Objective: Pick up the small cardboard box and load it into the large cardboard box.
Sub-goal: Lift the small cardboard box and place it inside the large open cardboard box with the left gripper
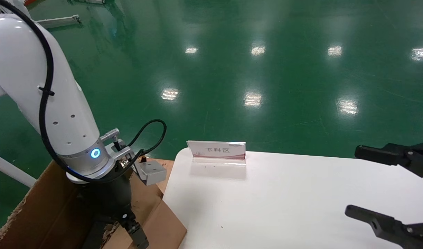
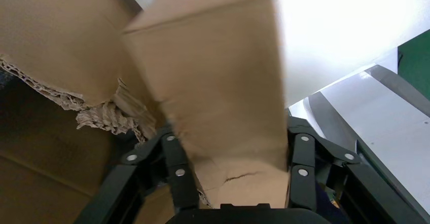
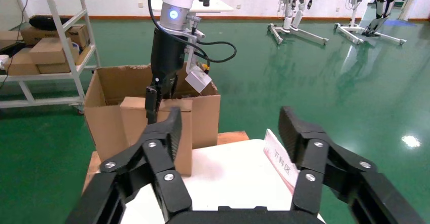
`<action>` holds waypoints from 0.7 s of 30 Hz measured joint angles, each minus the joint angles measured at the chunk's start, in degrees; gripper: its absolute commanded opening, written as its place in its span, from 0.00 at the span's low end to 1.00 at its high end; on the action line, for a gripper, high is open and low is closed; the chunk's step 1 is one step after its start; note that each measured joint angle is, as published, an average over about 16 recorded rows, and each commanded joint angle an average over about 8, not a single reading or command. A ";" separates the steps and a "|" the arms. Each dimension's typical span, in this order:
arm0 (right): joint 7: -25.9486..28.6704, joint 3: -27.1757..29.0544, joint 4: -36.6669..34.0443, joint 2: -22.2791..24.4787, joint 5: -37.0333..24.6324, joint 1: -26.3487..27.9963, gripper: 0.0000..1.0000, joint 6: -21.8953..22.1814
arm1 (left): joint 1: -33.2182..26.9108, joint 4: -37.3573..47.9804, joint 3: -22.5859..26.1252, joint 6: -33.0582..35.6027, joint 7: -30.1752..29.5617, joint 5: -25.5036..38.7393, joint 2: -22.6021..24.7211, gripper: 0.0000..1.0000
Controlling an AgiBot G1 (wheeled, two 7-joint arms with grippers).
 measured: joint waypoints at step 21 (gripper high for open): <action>0.00 0.00 0.00 0.00 0.00 0.00 1.00 0.00 | -10.85 0.12 -9.70 2.13 2.33 1.20 -3.38 0.00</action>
